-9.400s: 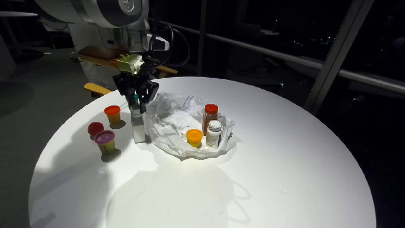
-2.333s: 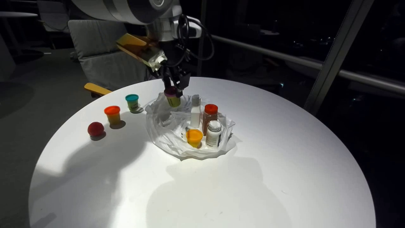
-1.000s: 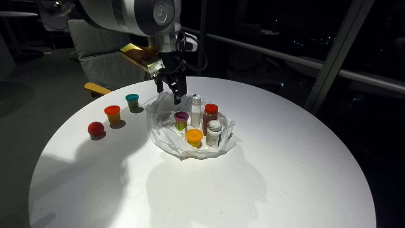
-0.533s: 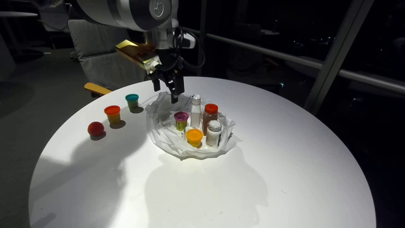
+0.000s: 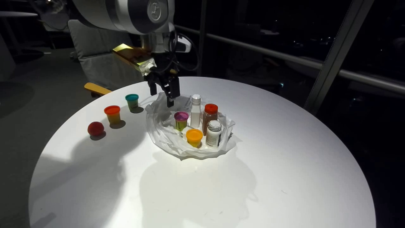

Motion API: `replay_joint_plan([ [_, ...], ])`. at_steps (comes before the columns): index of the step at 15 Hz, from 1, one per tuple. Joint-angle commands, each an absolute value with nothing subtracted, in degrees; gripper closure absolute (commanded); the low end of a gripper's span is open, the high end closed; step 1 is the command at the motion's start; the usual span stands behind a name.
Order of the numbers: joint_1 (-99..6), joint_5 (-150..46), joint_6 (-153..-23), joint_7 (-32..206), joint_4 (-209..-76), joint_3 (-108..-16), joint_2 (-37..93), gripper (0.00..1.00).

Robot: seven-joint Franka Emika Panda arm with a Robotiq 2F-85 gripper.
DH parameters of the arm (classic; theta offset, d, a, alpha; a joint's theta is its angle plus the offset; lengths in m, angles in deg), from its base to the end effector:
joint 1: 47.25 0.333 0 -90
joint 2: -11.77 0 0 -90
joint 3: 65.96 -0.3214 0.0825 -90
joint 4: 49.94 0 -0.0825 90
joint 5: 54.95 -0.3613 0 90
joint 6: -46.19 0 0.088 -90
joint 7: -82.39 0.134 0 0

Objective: Pick up the objects on the table and put them on the plastic

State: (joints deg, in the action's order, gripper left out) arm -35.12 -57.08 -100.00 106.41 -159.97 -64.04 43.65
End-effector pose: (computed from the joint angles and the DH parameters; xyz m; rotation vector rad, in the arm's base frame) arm 0.6153 0.1117 0.2020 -3.0860 0.4120 -0.1099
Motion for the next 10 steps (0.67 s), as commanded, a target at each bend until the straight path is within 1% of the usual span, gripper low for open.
replay_joint_plan([
  [1,-30.6,-54.1,-95.4,112.0,-155.6,-63.1,45.3,0.0],
  [6,-26.8,-51.9,-90.1,113.8,-149.7,-64.3,49.2,0.0],
  [10,-27.5,-53.4,-90.8,108.0,-145.5,-67.6,53.2,0.0],
])
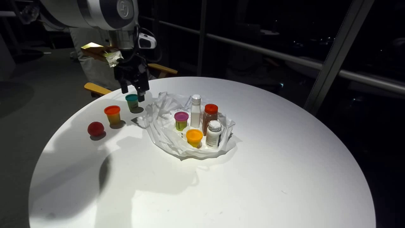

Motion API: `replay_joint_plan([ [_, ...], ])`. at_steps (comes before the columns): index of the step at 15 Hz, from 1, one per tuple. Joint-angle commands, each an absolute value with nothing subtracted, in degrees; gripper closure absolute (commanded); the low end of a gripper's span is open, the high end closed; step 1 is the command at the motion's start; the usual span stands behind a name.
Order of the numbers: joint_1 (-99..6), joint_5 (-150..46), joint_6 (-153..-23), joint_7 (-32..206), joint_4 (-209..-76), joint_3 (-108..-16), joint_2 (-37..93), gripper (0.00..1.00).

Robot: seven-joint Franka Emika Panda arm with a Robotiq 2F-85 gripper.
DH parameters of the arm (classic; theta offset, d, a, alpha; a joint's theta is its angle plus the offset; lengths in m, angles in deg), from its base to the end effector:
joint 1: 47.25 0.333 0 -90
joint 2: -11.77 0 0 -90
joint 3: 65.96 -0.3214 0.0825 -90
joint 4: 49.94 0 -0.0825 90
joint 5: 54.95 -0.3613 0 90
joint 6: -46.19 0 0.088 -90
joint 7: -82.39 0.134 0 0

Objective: Pick up the objects on the table and put them on the plastic

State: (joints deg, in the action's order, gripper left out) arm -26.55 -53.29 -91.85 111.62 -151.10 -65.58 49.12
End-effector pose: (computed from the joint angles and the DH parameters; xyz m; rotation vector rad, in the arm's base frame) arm 0.6084 0.2249 0.1878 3.1101 -0.2064 0.0036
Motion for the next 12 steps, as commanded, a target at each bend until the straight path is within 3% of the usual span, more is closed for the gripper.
replay_joint_plan([
  [1,-27.6,-53.7,-90.4,106.9,-144.8,-68.3,53.7,0.0],
  [12,-26.3,-53.2,-80.3,100.9,-136.8,-70.8,61.3,0.0],
])
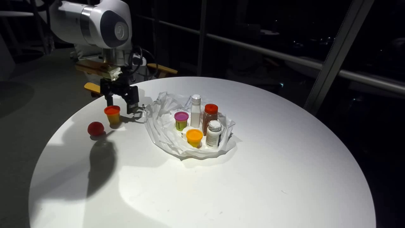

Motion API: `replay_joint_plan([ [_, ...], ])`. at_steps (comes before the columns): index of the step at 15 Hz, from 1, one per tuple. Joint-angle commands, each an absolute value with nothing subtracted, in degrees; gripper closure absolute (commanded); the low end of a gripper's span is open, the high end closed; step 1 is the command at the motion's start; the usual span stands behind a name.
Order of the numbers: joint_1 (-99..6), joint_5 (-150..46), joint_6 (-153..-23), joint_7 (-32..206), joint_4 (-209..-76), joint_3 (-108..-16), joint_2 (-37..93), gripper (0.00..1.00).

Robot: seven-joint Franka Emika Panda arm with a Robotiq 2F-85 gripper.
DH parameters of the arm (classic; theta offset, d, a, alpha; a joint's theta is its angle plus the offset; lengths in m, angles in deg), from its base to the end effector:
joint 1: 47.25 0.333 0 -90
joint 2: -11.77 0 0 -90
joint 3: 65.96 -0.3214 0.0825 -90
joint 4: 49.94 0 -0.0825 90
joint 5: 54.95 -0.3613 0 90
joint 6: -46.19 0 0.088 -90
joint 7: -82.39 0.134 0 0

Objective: Pick up the objects on the table and put them on the plastic

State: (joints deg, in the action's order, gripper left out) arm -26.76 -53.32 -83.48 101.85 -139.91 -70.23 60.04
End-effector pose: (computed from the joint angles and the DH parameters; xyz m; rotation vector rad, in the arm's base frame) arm 0.6059 0.2725 0.1264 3.1083 0.1424 -0.2341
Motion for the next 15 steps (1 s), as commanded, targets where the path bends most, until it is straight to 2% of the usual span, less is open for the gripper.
replay_joint_plan([
  [1,-26.0,-53.1,-80.3,101.0,-137.0,-70.9,61.1,0.0],
  [10,-23.1,-52.5,-81.3,108.2,-139.9,-68.5,60.2,0.01],
  [11,-23.1,-52.7,-81.5,108.9,-140.1,-68.5,60.2,0.2],
  [13,-23.0,-52.6,-82.2,110.3,-140.9,-68.1,59.8,0.3],
  [15,-22.5,-52.3,-83.2,112.2,-141.7,-67.5,59.5,0.45],
])
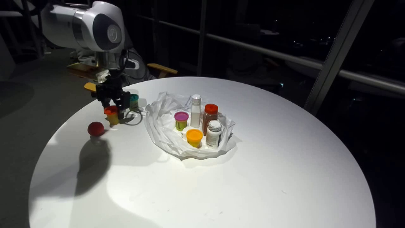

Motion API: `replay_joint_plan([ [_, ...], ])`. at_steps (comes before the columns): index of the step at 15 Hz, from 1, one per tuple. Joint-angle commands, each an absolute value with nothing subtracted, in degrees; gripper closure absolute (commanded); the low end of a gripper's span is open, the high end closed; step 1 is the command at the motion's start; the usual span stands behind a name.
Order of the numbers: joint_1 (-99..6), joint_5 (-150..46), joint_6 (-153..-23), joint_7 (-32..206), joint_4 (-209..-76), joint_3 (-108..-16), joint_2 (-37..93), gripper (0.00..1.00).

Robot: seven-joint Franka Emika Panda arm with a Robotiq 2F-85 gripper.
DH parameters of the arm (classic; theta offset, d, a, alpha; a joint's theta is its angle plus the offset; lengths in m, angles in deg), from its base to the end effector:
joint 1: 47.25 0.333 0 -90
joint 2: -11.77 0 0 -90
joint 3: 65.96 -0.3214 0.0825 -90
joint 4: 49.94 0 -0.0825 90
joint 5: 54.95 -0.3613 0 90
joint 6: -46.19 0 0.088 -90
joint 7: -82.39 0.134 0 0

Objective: Pick up the objects on the table and put them on the plastic

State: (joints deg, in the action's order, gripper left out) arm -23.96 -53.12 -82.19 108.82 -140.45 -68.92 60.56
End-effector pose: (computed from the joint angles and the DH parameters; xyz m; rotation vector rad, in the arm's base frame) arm 0.5900 0.2857 0.1149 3.0611 0.0079 -0.2722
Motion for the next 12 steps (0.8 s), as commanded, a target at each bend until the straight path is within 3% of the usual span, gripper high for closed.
replay_joint_plan([
  [1,-22.3,-52.2,-83.2,112.7,-141.9,-67.3,59.3,0.55],
  [3,-21.8,-52.1,-82.7,114.3,-141.9,-66.8,59.3,0.7],
  [5,-21.1,-52.1,-82.6,116.6,-142.6,-66.2,58.5,0.78],
  [12,-21.8,-51.9,-81.3,124.7,-145.7,-64.1,50.3,0.78],
])
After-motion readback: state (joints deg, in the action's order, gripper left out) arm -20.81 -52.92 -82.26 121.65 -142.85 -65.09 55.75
